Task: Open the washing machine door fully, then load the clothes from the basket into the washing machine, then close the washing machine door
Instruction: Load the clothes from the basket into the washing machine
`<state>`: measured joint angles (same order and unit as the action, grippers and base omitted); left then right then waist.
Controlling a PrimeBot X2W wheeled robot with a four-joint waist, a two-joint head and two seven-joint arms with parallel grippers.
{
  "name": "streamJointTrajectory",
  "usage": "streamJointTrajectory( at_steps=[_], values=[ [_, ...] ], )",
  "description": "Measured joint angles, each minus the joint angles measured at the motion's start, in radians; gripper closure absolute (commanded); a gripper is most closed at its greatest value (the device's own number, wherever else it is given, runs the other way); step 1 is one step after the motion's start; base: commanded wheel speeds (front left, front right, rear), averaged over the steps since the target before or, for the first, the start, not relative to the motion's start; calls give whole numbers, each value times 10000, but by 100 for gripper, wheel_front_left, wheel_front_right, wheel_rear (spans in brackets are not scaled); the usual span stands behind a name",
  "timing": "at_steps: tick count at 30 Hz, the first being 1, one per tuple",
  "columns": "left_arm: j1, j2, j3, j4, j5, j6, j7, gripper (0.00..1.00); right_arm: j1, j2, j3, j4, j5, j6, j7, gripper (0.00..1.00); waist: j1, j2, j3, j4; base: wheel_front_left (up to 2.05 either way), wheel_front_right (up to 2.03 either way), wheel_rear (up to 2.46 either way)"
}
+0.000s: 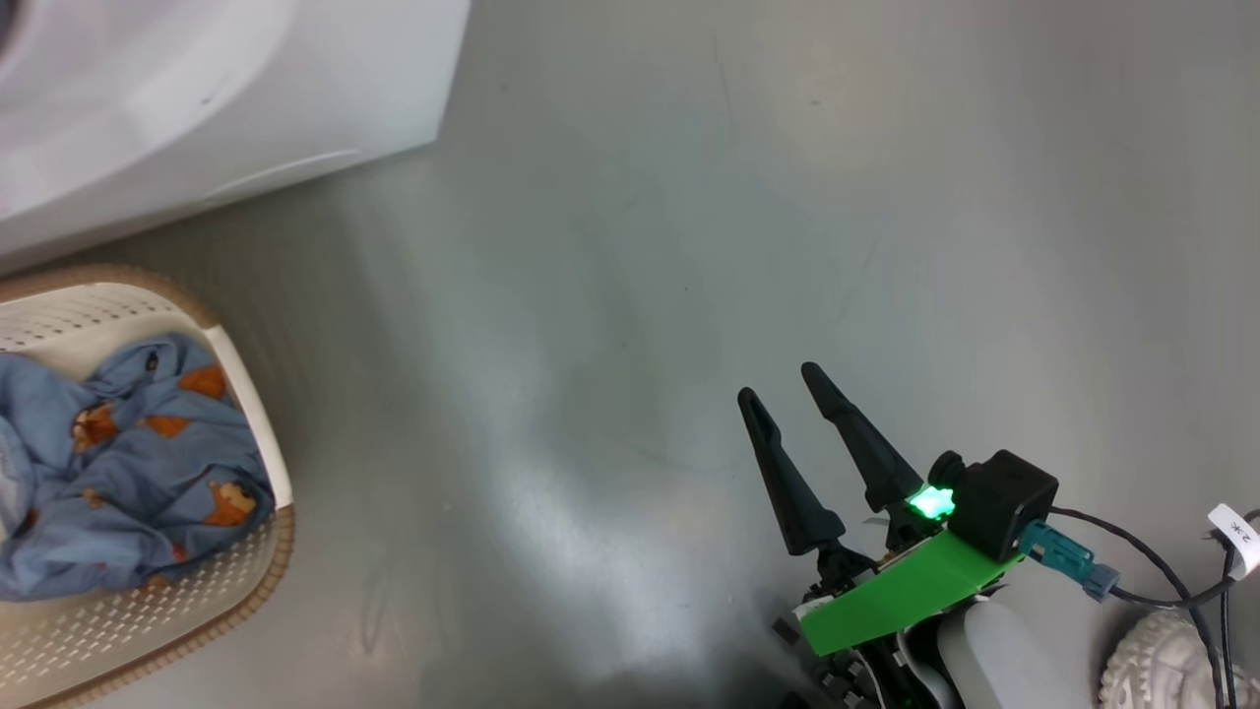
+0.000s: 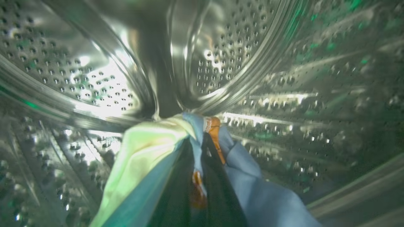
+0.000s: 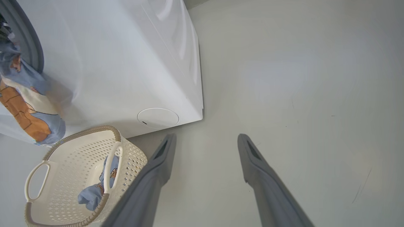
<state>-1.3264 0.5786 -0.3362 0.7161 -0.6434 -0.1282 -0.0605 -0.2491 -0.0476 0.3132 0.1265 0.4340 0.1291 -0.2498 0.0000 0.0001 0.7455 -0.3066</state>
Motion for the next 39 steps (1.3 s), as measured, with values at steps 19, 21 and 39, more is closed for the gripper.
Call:
streamJointTrajectory(
  at_steps=[19, 21, 39],
  values=[
    [-17, -401, 579, -732, 1770, 2, -1962, 0, -9, 0, -10, 13, 102, 0, 0, 0, 1, 0, 209, -12, 0, 0, 0],
    [69, -504, 587, -788, 1787, 0, -1962, 0, -12, 0, -40, 15, 100, 0, 0, 0, 0, 0, 154, 69, 0, 0, 0],
    [2465, -989, 1296, -2876, 1298, 0, -1962, 0, -272, -12, -554, 230, -31, 0, 0, 0, -1, 0, -370, 914, 0, 0, 0]
  ],
)
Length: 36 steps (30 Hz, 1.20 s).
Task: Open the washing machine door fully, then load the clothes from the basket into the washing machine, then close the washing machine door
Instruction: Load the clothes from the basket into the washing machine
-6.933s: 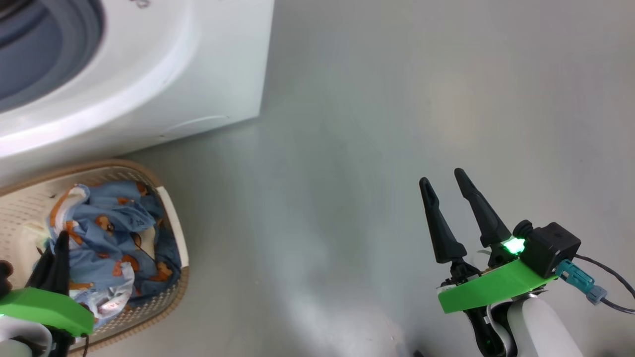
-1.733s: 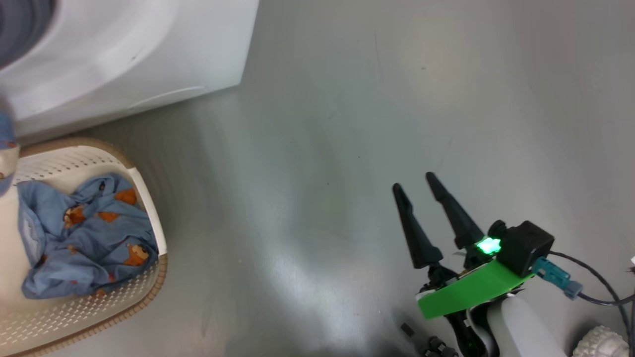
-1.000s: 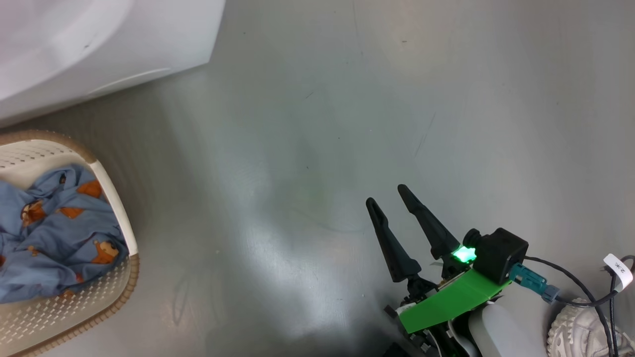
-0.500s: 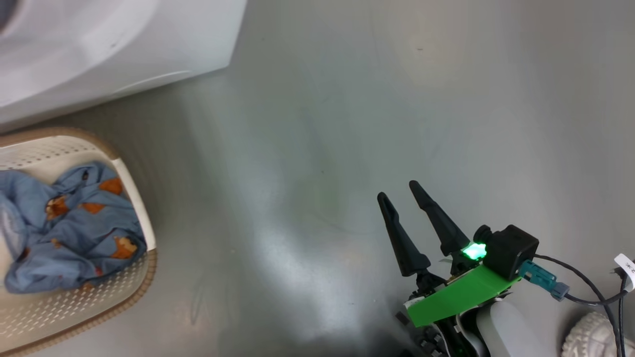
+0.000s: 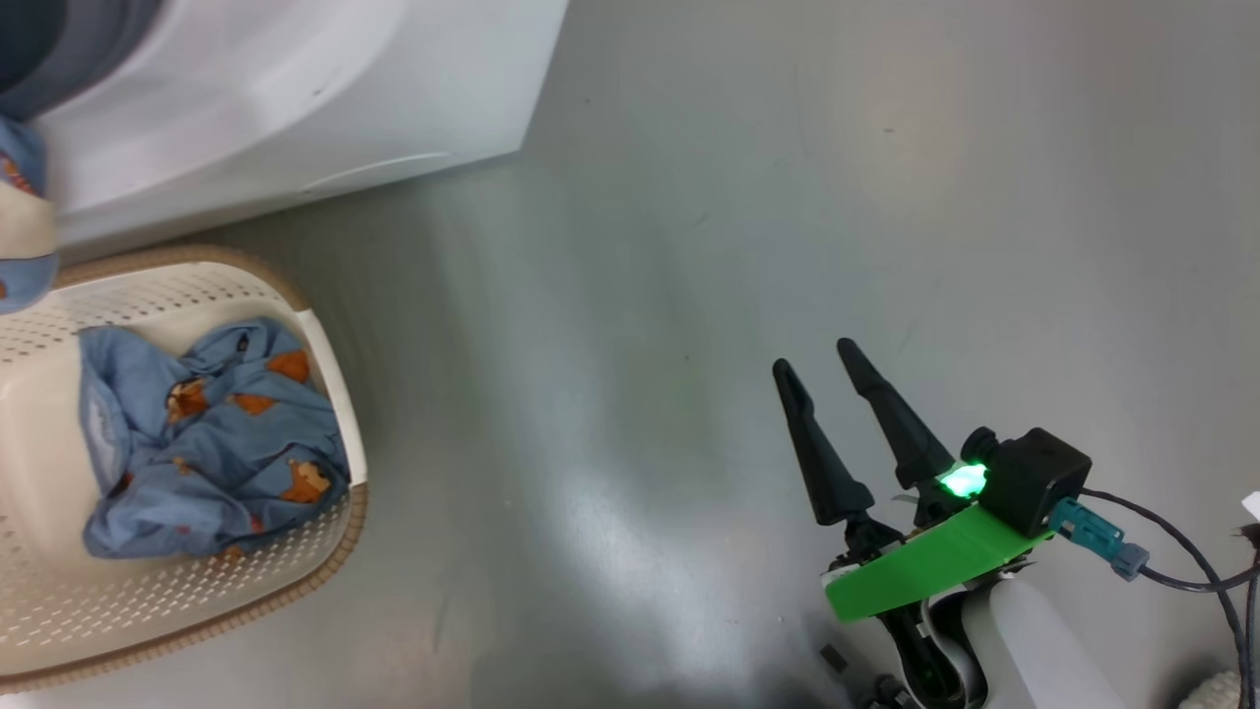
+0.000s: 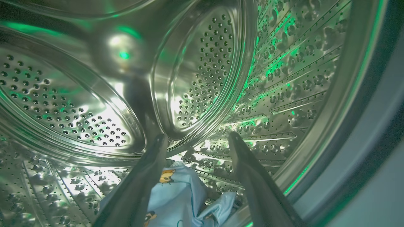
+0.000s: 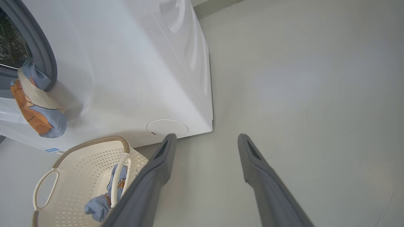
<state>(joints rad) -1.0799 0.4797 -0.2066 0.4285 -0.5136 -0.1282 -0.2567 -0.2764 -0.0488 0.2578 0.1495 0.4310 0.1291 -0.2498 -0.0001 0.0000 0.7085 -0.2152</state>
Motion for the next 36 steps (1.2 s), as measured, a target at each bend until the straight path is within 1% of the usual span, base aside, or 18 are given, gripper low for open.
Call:
streamJointTrajectory(
  at_steps=[6, 7, 13, 16, 20, 23, 27, 30, 36],
  values=[
    [1387, -144, 828, -1089, 8, 0, -2, 0, 1, -12, -127, 33, -56, 0, 0, 0, 0, 0, -152, 219, 0, 0, 0],
    [1387, -144, 828, -1089, 8, 0, -2, 0, 1, -12, -127, 33, -56, 0, 0, 0, 0, 0, -152, 219, 0, 0, 0],
    [2859, -416, 1707, -2052, 499, 0, -2, 0, 2, -21, -174, 40, -71, 0, 0, 0, 0, 0, -243, 410, 0, 0, 0],
    [3455, -648, 2123, -2451, 633, 0, 0, 0, 2, -23, -171, 84, -113, 0, 0, 0, 1, 0, -284, 508, 0, 0, 0],
    [4113, -884, 2451, -3003, 865, 0, 0, 0, 0, -31, -171, 171, -173, 0, 0, 0, 0, 0, -373, 608, 0, 0, 0],
    [4557, -890, 2504, -3250, 1185, 0, 0, 0, -2, -35, -169, 196, -174, 0, 0, 0, 1, 0, -426, 667, 0, 0, 0],
    [5068, -965, 2677, -3484, 1212, 0, 0, 0, -7, -36, -173, 207, -242, 0, 0, 0, 1, 0, -477, 690, 0, 0, 0],
    [5439, -1141, 3009, -3641, 1212, 0, 0, 0, -7, -36, -184, 213, -247, 0, 0, 0, 1, 0, -504, 705, 0, 0, 0],
    [6433, -1429, 3373, -3944, 1371, 0, 0, 0, -7, -40, -178, 215, -324, 0, 0, 0, 1, 0, -537, 718, 0, 0, 0]
  ],
)
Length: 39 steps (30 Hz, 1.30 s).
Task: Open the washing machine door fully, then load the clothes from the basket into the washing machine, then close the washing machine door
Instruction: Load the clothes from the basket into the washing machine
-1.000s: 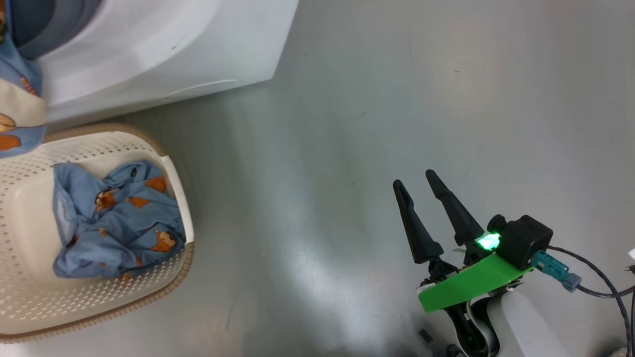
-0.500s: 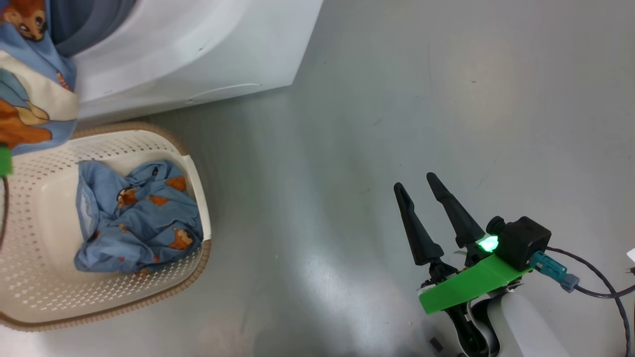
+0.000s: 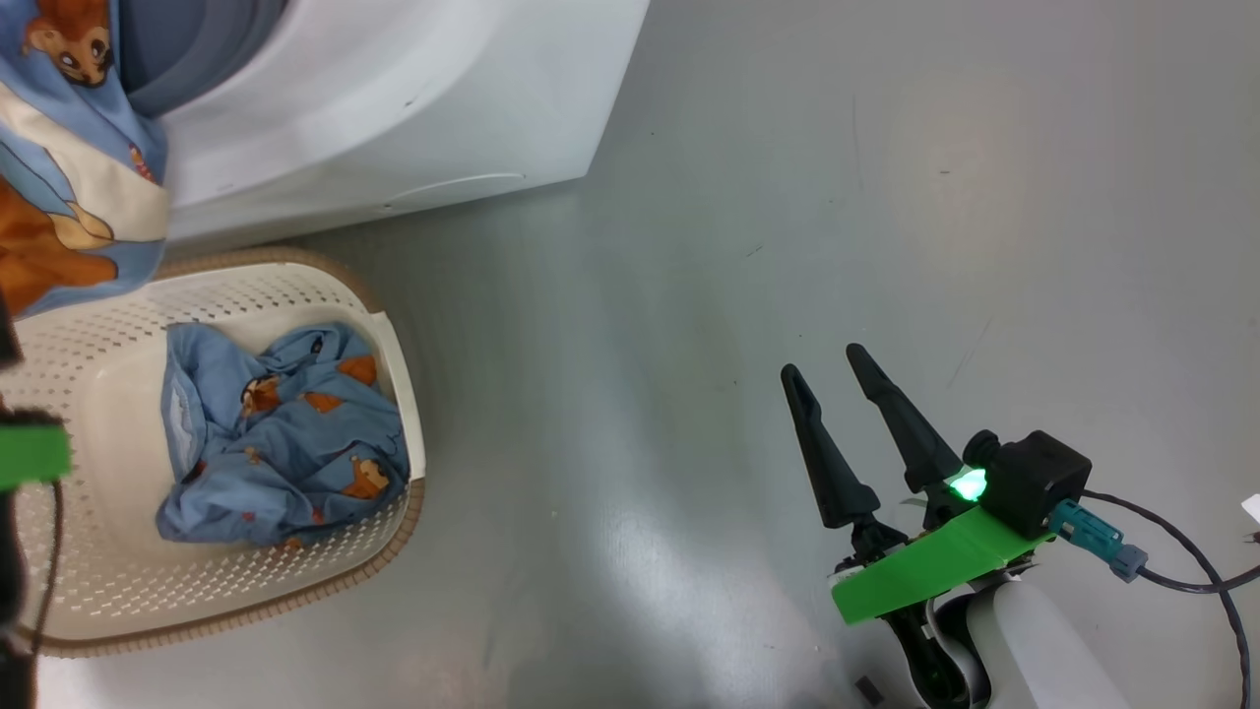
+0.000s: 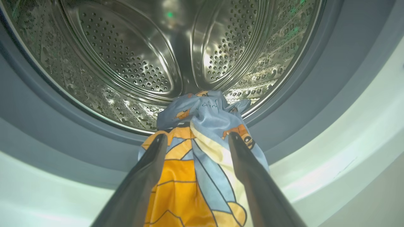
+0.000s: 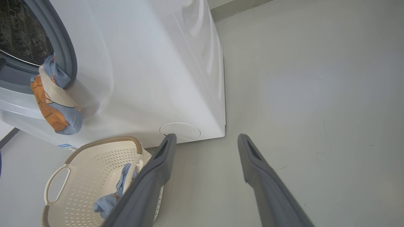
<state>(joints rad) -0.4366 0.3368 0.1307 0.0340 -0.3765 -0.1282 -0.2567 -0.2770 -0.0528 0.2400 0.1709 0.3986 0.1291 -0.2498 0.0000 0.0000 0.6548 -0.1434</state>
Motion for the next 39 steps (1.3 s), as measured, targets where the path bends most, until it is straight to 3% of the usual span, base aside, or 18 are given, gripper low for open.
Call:
streamJointTrajectory(
  at_steps=[5, 22, 39],
  values=[
    [820, -443, 395, -88, 46, 0, 0, 0, -1, -2, -2, 2, -29, 0, 0, 0, 0, 0, -41, 38, 0, 0, 0],
    [2727, -1011, 690, 82, 360, 0, 2, 0, -89, -12, 38, 117, -278, 0, 0, 0, 0, 0, -269, 146, 0, 0, 0],
    [3587, -1325, 989, 1012, 431, 0, 2, 0, -90, -23, 54, 194, -282, 0, 0, 0, 0, 0, -293, 191, 0, 0, 0]
  ],
)
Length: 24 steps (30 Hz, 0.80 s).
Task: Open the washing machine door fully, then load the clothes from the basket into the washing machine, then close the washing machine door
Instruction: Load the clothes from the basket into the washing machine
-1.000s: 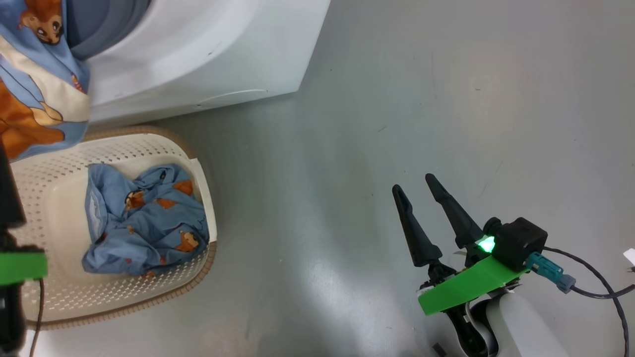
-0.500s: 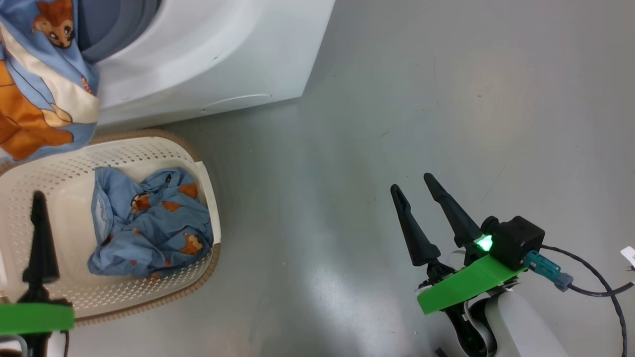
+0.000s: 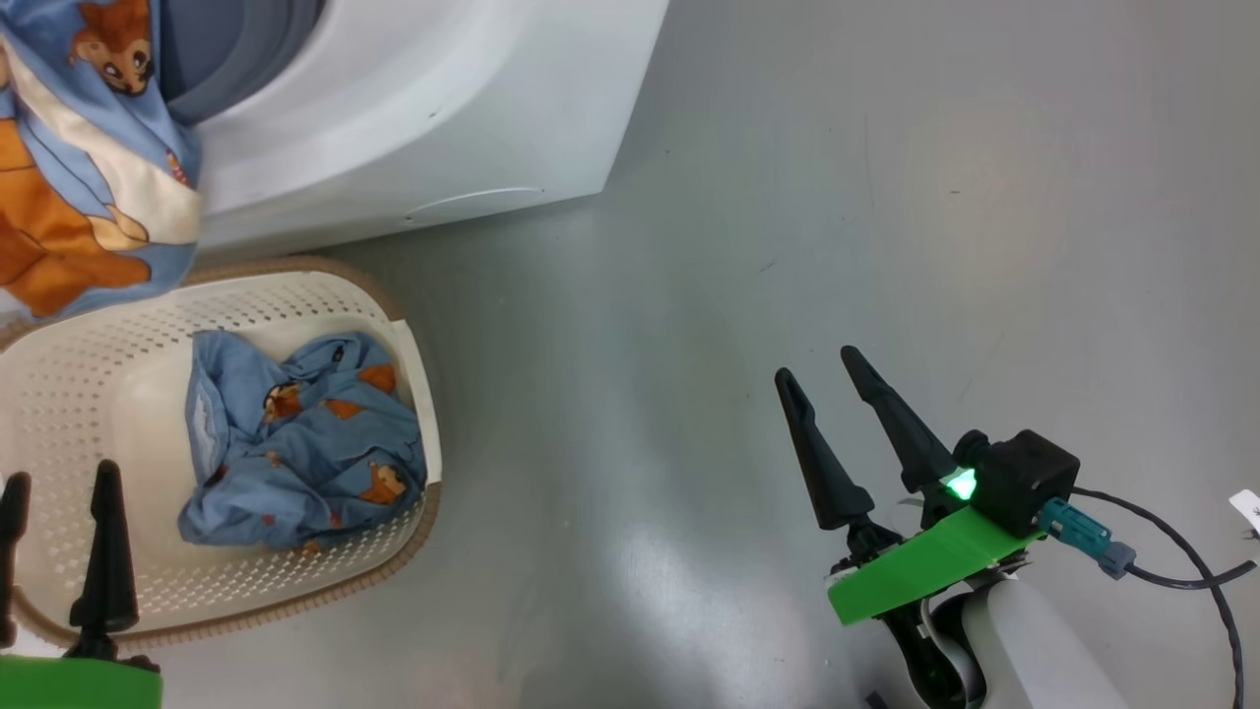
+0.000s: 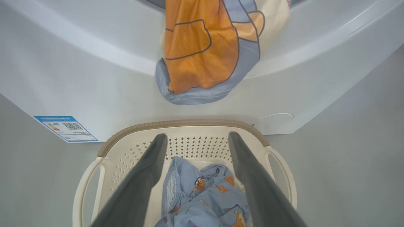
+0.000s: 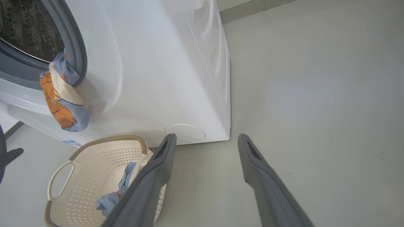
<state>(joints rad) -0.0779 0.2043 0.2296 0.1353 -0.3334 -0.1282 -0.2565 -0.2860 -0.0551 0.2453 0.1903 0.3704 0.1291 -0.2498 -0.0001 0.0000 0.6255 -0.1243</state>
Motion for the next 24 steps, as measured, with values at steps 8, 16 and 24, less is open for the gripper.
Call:
streamJointTrajectory(
  at_steps=[8, 16, 24],
  values=[
    [9, -13, -61, 173, -2, 0, 0, 0, 0, -2, -4, 17, 0, 0, 0, 0, 0, 0, -6, 63, 0, 0, 0],
    [-494, 4, -194, 201, -8, 0, 0, 0, -7, -4, 21, 23, 10, 0, 0, 0, 1, 0, 7, -8, 0, 0, 0],
    [-1261, 136, -382, 345, -79, 0, 0, 0, -16, -2, 88, 17, 50, 0, 0, 0, 1, 0, 47, -211, 0, 0, 0]
  ],
)
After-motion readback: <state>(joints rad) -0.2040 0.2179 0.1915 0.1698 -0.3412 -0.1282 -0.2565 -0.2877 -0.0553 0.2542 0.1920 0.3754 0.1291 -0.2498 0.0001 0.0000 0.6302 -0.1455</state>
